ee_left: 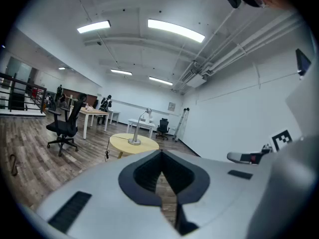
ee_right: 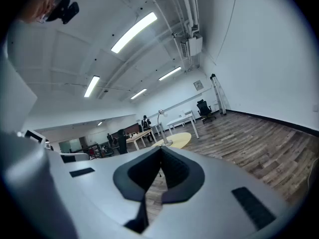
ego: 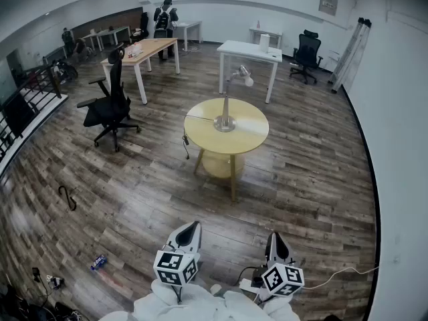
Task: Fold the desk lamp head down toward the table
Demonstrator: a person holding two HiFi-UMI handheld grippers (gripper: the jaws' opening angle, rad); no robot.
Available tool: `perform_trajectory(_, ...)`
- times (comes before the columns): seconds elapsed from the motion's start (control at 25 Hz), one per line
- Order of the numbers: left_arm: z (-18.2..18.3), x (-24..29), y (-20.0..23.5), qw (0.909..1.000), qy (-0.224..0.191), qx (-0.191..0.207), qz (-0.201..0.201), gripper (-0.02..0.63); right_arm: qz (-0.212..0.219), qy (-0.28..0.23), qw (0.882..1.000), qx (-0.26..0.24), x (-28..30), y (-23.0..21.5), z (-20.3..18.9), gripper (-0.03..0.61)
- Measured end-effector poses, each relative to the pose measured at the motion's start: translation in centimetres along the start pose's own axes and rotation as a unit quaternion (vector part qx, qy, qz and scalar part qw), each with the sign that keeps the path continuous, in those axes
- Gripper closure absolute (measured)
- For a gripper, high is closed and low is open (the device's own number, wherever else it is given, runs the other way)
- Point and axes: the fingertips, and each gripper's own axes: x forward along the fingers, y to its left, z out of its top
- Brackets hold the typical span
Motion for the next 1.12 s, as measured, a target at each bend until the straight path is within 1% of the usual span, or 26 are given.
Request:
perform_trajectory(0.16, 1.3, 1.8, -0.8, 0.9998, -0.016, 0.008, -0.006, 0.614, 0.014, -0.01, 1.0, 0.002, 1.6, -0.6, 1.1, 0.568)
perform_trajectory(0.32, 1.9, 3.3, -0.9, 0.9996, -0.02, 0.017, -0.009, 0.614, 0.032, -0.015, 0.999, -0.004, 3.0, -0.1, 1.6, 0.568)
perform_trajectory(0.56, 2.8, 6.4, -0.6, 0.9994, -0.028, 0.015, -0.016, 0.614, 0.029, -0.021, 0.999, -0.006, 5.9, -1.1, 2.3, 0.568)
perform_trajectory(0.72, 3.5, 8.7, 0.2, 0.9991, -0.029, 0.016, -0.027, 0.614, 0.028, -0.021, 0.999, -0.007, 8.7, -1.0, 2.7, 0.568)
perform_trajectory(0.92, 4.2, 12.6, 2.7, 0.9995, -0.02, 0.01, -0.024, 0.614, 0.032, -0.02, 0.999, -0.007, 13.2, -0.9, 3.1, 0.568)
perform_trajectory(1.12, 6.1, 17.4, 4.9, 0.9993, -0.02, 0.015, -0.028, 0.614, 0.028, -0.017, 0.999, -0.006, 18.5, -1.3, 4.2, 0.568)
